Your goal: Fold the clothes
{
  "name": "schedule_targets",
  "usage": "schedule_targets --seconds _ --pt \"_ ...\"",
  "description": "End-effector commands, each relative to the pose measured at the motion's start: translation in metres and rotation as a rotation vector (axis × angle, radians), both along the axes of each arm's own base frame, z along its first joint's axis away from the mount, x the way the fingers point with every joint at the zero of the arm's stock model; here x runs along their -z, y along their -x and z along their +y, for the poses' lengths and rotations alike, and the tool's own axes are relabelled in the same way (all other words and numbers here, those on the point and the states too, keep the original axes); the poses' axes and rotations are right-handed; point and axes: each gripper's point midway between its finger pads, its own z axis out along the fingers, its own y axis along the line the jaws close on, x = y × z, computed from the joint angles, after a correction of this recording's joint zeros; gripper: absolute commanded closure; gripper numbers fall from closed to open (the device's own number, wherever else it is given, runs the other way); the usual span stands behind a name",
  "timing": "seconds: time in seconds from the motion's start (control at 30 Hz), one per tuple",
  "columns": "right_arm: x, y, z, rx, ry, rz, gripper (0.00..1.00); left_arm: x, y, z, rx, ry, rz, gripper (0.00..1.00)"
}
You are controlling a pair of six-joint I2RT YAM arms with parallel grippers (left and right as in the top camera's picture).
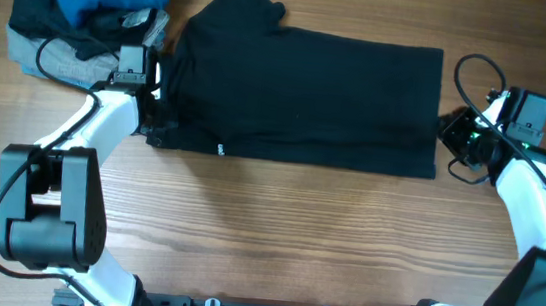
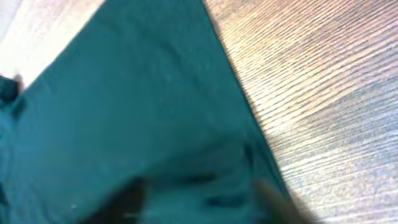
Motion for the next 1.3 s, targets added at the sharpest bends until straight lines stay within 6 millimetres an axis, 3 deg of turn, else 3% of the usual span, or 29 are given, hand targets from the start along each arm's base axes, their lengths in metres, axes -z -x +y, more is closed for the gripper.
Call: schedule_targets --seconds 0.0,0.1,0.2,0.37,0.43,0.47,0.5,0.53,0.6,0.77,0.8,0.83,0.87,0.9,0.93,1.07,1.17,1.27 --pt "0.01 0.004 -0.009 -0.065 0.074 0.033 0.21 0.003 0.001 0.004 -0.027 -0.005 0.003 0.96" --pt "0.025 0.036 -0.025 -0.006 0.07 0.173 0.26 0.003 0.002 0.004 -0.027 -0.005 0.008 0.96" --pt "0.042 0.062 -0.016 -0.125 0.079 0.272 0.47 0.003 0.002 0.004 -0.026 -0.005 0.009 0.96" --pt "0.075 0.069 0.005 -0.174 0.002 0.338 0.52 0.003 0.002 0.004 -0.026 -0.005 0.009 0.96" --pt "0.084 0.063 0.014 -0.192 -0.056 0.321 0.62 0.003 0.002 0.004 -0.027 -0.005 0.01 0.96" --pt "0.092 0.067 0.016 -0.184 -0.077 0.35 0.84 0.003 0.002 0.004 -0.026 -0.005 0.01 0.96" --pt "0.094 0.071 0.013 -0.166 -0.068 0.376 0.95 0.003 0.003 0.004 -0.027 -0.005 0.011 0.96" --pt "0.096 0.073 0.007 -0.148 -0.038 0.394 0.96 0.004 0.004 0.004 -0.027 -0.005 0.018 0.96" --pt "0.088 0.087 -0.019 -0.015 0.064 0.496 0.96 0.002 0.011 0.005 -0.026 -0.007 0.042 0.96" --pt "0.057 0.109 -0.028 -0.017 0.126 0.586 0.96 -0.022 0.038 0.019 -0.043 -0.094 0.096 0.96" --pt "0.057 0.111 -0.027 -0.023 0.126 0.59 0.88 -0.027 0.038 0.019 -0.043 -0.093 0.086 0.96" --pt "0.057 0.11 -0.027 -0.053 0.133 0.584 0.53 -0.031 0.037 0.019 -0.043 -0.092 0.073 0.87" --pt "0.056 0.109 -0.027 -0.057 0.135 0.58 0.44 -0.033 0.036 0.017 -0.039 -0.079 0.064 0.71" --pt "0.053 0.106 -0.028 -0.057 0.138 0.572 0.44 -0.033 0.037 0.015 -0.036 -0.07 0.065 0.63" --pt "0.047 0.1 -0.03 -0.055 0.142 0.558 0.44 -0.032 0.04 0.01 -0.025 -0.043 0.08 0.61" --pt "0.026 0.085 -0.031 -0.06 0.14 0.513 0.44 -0.048 0.038 -0.02 0.026 0.118 0.04 0.72" --pt "0.02 0.079 -0.026 -0.068 0.112 0.481 0.44 -0.067 0.037 -0.074 0.131 0.407 0.007 0.72" --pt "0.02 0.077 -0.027 -0.067 0.115 0.473 0.44 -0.045 0.047 -0.092 0.174 0.401 0.077 0.73"
